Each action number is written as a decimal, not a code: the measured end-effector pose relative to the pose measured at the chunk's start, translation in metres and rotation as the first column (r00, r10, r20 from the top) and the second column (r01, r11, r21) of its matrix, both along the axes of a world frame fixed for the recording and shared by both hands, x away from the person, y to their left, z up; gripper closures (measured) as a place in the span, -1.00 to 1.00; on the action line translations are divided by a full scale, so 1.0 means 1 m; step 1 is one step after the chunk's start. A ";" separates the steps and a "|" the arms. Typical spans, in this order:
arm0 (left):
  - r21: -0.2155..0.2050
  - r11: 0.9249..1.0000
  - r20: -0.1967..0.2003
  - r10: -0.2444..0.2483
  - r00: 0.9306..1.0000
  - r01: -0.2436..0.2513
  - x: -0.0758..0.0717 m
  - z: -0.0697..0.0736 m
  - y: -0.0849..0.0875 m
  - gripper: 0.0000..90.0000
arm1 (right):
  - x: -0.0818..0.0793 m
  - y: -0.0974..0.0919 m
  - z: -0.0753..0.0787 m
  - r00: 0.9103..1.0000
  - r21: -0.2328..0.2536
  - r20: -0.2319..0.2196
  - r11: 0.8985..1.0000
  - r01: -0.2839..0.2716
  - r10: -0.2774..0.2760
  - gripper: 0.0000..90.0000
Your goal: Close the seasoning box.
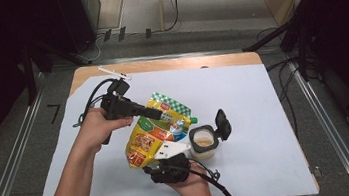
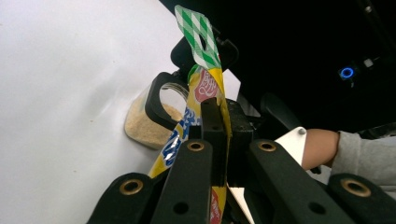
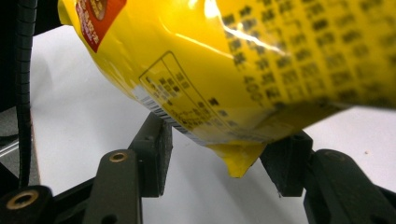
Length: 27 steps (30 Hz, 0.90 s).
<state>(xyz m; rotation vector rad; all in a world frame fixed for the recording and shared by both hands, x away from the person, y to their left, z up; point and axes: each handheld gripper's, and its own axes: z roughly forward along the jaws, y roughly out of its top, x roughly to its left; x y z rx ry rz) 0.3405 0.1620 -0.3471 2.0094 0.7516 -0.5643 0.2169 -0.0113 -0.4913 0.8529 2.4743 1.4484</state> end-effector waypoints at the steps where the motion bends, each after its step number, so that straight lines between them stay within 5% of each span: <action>1: 0.000 1.000 0.000 0.000 1.000 0.000 0.000 0.000 0.000 1.00 | 0.000 0.000 0.000 1.000 0.000 0.000 1.000 0.000 0.000 0.07; 17: -0.067 0.995 0.014 0.072 0.997 -0.071 0.005 0.007 0.032 1.00 | 0.005 -0.008 0.004 1.000 0.043 -0.005 0.999 0.029 -0.029 0.06; 27: -0.084 0.978 0.046 0.197 0.979 -0.192 0.018 0.001 0.055 1.00 | 0.007 -0.013 0.006 0.999 0.062 -0.006 0.997 0.035 -0.035 0.08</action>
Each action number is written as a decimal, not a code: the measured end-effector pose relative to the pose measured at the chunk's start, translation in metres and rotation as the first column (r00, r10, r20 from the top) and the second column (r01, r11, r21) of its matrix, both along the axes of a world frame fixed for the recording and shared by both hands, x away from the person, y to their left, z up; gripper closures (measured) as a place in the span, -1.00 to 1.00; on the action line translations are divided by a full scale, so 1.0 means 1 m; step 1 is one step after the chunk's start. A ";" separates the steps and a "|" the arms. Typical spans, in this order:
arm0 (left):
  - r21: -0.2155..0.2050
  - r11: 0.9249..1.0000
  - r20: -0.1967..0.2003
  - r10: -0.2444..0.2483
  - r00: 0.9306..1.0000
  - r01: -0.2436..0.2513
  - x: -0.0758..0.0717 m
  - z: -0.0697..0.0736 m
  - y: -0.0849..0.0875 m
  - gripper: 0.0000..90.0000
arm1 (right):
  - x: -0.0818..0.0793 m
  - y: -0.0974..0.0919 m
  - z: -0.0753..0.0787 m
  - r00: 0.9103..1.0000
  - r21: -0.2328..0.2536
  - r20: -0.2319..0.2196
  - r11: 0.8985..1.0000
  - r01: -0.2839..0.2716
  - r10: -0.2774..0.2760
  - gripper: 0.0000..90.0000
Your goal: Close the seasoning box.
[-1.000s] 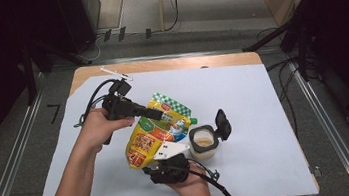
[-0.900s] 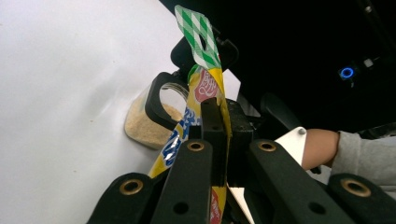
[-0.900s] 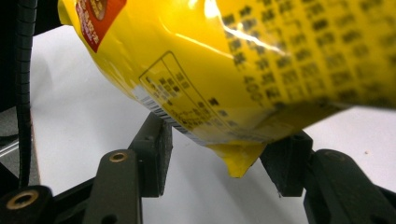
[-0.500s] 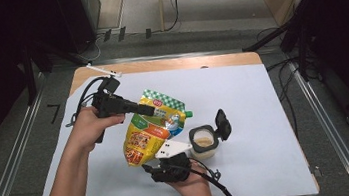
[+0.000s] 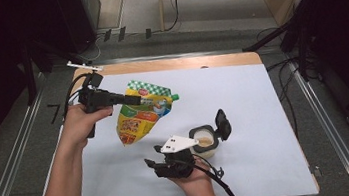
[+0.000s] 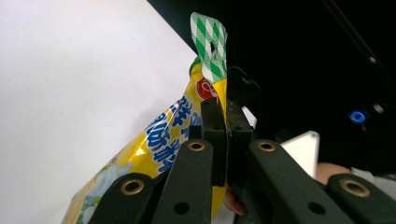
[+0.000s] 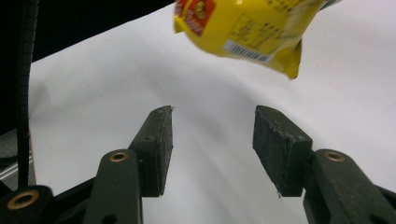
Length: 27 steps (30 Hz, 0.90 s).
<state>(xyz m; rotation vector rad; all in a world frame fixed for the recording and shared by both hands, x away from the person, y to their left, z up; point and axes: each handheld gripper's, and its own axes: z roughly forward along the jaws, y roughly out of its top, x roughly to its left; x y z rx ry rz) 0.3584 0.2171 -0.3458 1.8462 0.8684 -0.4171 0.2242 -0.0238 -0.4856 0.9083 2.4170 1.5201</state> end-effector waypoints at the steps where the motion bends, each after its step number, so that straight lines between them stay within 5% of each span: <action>1: 0.002 1.000 0.001 0.012 1.000 -0.012 0.002 -0.002 0.002 1.00 | -0.001 0.000 0.000 1.000 -0.002 -0.002 1.000 -0.001 0.001 0.08; 7: -0.001 0.993 0.027 0.117 0.993 -0.117 0.014 -0.008 0.011 1.00 | -0.003 -0.001 -0.001 1.000 -0.008 0.000 1.000 0.005 -0.005 0.08; 12: -0.004 0.988 0.053 0.152 0.987 -0.152 0.022 -0.015 0.011 1.00 | -0.005 -0.003 -0.002 1.000 -0.019 0.003 1.000 0.010 -0.010 0.09; 19: -0.025 0.971 0.113 0.237 0.965 -0.236 0.035 -0.027 0.012 1.00 | -0.007 -0.008 -0.003 1.000 -0.024 -0.001 0.999 0.024 -0.024 0.09; 26: -0.029 0.971 0.079 0.238 0.968 -0.236 0.042 -0.037 0.017 1.00 | -0.008 -0.011 -0.004 0.999 -0.028 -0.004 0.999 0.036 -0.036 0.09; 27: -0.007 0.967 0.098 0.253 0.963 -0.253 0.040 -0.036 0.017 0.99 | -0.008 -0.011 -0.004 0.999 -0.028 -0.006 0.999 0.036 -0.036 0.09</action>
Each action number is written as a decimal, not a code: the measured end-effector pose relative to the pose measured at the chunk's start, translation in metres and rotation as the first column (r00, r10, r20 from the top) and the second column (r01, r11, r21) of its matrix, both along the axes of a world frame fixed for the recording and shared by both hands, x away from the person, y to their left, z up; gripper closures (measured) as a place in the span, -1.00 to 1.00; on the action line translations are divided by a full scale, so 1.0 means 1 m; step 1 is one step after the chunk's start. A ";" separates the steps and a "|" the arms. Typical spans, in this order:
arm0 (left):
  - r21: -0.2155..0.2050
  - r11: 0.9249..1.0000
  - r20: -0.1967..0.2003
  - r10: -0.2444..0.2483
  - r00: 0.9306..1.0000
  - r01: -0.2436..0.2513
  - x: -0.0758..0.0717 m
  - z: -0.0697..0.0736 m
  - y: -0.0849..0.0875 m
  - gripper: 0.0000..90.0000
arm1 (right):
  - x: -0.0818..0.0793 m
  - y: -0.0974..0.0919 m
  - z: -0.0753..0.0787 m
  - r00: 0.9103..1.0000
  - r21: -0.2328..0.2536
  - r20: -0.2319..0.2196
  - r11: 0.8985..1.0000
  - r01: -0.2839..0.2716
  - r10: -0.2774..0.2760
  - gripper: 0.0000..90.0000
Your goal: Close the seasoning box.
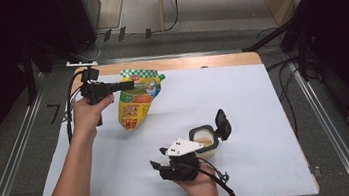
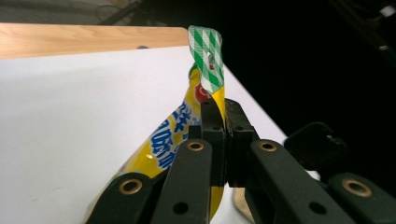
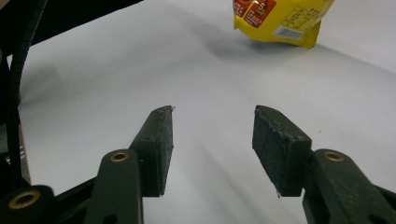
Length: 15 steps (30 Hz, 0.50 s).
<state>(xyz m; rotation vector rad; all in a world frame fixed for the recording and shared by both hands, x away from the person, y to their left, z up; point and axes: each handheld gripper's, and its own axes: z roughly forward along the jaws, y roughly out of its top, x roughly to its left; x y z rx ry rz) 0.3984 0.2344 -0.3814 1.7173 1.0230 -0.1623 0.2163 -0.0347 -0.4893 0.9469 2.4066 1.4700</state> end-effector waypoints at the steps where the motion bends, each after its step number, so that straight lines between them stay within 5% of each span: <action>1: 0.000 1.000 0.000 0.000 1.000 0.000 0.000 0.000 0.000 0.99 | 0.000 0.000 0.000 1.000 0.000 0.000 1.000 0.000 0.000 0.09; 15: 0.040 0.999 -0.032 -0.020 0.999 0.022 -0.004 -0.002 0.005 0.71 | 0.001 0.004 0.000 1.000 0.011 -0.006 1.000 -0.025 0.025 0.09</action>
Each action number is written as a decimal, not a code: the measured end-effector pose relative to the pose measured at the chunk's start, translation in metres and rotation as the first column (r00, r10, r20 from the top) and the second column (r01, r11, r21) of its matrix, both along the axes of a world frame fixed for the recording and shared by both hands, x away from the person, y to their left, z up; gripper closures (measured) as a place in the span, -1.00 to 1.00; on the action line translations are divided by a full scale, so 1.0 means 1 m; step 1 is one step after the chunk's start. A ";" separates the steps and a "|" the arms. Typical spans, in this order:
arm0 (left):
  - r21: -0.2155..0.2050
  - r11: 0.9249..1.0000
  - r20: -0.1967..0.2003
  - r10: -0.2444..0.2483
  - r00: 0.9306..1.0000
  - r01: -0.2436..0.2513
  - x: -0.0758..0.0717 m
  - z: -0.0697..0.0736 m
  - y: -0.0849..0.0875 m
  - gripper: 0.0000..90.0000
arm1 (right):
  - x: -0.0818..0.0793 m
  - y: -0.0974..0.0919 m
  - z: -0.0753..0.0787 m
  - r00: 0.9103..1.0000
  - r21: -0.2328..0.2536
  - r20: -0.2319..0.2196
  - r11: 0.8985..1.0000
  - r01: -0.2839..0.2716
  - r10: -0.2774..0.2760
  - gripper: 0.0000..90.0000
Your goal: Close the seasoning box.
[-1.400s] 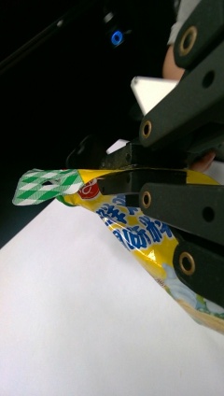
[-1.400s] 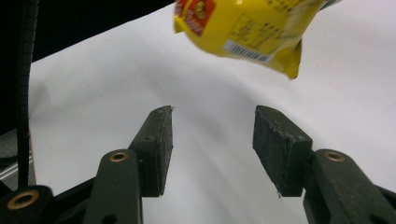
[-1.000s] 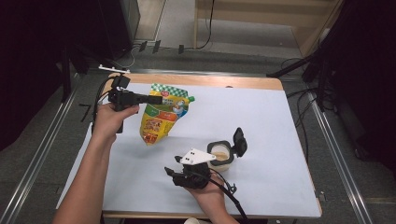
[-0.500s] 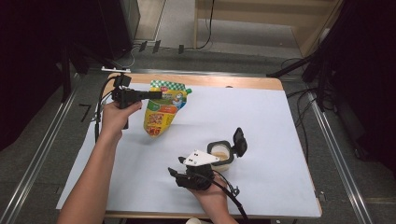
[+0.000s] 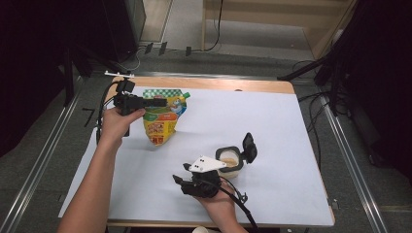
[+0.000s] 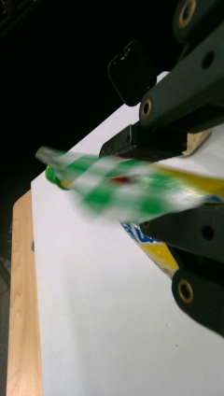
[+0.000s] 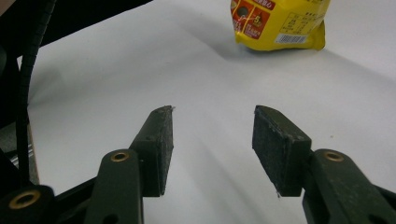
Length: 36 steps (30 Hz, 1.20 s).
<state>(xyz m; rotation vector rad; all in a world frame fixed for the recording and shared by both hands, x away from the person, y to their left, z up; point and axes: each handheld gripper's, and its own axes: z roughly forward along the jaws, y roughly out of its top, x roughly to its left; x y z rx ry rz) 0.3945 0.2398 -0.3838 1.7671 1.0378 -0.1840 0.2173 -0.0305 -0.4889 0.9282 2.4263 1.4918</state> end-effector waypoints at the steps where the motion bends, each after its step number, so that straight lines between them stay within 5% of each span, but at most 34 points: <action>1: 0.008 1.000 0.004 -0.003 1.000 0.003 -0.001 0.001 0.000 0.71 | 0.000 0.000 0.000 1.000 0.000 -0.001 1.000 -0.003 0.003 0.09; 13: 0.027 1.000 0.072 0.014 0.997 -0.016 -0.014 0.014 0.003 0.46 | 0.001 0.002 0.000 1.000 -0.006 -0.002 1.000 -0.017 0.017 0.09; 36: 0.055 0.997 0.126 0.041 0.991 -0.048 -0.030 0.038 0.010 0.22 | 0.004 0.002 0.002 1.000 -0.009 -0.005 1.000 -0.025 0.025 0.09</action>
